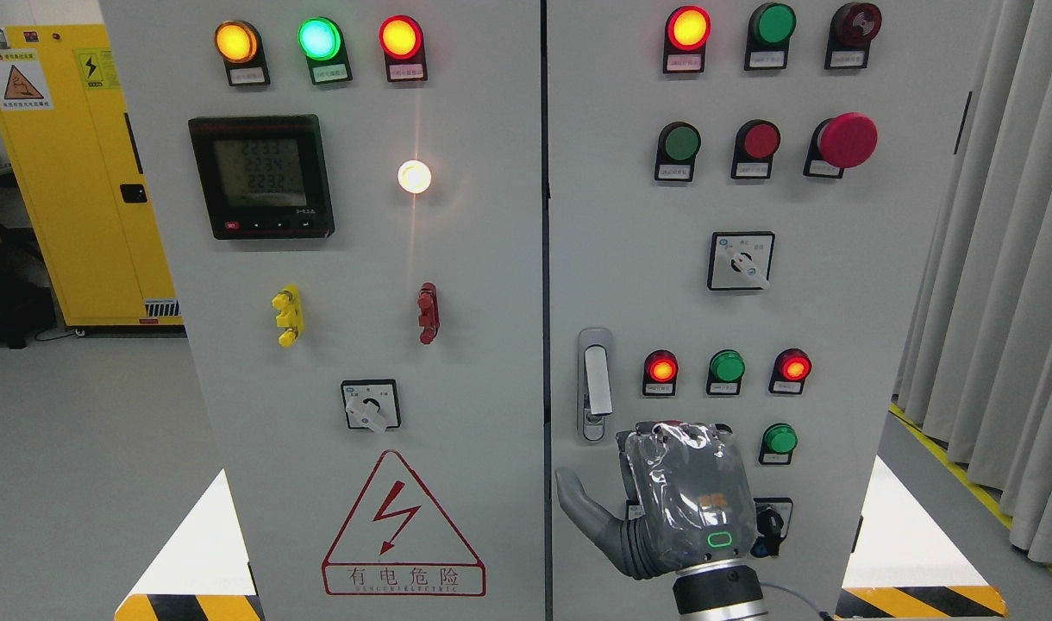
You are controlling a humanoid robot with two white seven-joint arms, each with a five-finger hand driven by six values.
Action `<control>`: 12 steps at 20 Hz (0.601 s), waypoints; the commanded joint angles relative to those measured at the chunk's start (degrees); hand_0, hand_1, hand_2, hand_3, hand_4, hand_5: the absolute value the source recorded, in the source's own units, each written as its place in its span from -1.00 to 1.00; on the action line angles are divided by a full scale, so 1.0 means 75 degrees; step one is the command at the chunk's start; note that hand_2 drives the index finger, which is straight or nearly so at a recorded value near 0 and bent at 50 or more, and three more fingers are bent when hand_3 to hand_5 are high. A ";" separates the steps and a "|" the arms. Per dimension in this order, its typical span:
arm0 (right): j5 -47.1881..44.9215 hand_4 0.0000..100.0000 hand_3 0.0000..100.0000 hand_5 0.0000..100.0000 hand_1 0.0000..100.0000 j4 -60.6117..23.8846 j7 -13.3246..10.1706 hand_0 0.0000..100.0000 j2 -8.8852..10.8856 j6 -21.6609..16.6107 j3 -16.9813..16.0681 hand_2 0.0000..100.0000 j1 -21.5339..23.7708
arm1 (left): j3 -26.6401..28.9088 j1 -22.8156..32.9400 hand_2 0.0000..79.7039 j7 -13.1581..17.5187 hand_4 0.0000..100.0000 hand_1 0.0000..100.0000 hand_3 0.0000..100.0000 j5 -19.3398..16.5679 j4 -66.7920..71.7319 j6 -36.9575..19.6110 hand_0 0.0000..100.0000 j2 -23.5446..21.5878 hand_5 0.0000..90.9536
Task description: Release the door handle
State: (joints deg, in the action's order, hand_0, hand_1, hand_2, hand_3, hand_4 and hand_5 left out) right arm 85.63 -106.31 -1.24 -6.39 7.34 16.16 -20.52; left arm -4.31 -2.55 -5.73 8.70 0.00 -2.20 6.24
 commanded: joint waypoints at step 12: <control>0.0032 1.00 1.00 1.00 -0.61 0.0627 0.0024 -0.51 -0.0086 0.0134 -0.0046 0.98 -0.0791 | 0.0000 0.0000 -1.00 0.0002 -1.00 0.11 -1.00 0.0000 -0.0094 0.0001 -0.76 0.0000 -1.00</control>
State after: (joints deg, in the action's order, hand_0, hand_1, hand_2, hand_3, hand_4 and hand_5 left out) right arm 85.79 -103.99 -1.09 -6.64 8.23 15.94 -24.79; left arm -4.31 -2.55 -5.73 8.70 0.00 -2.20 6.24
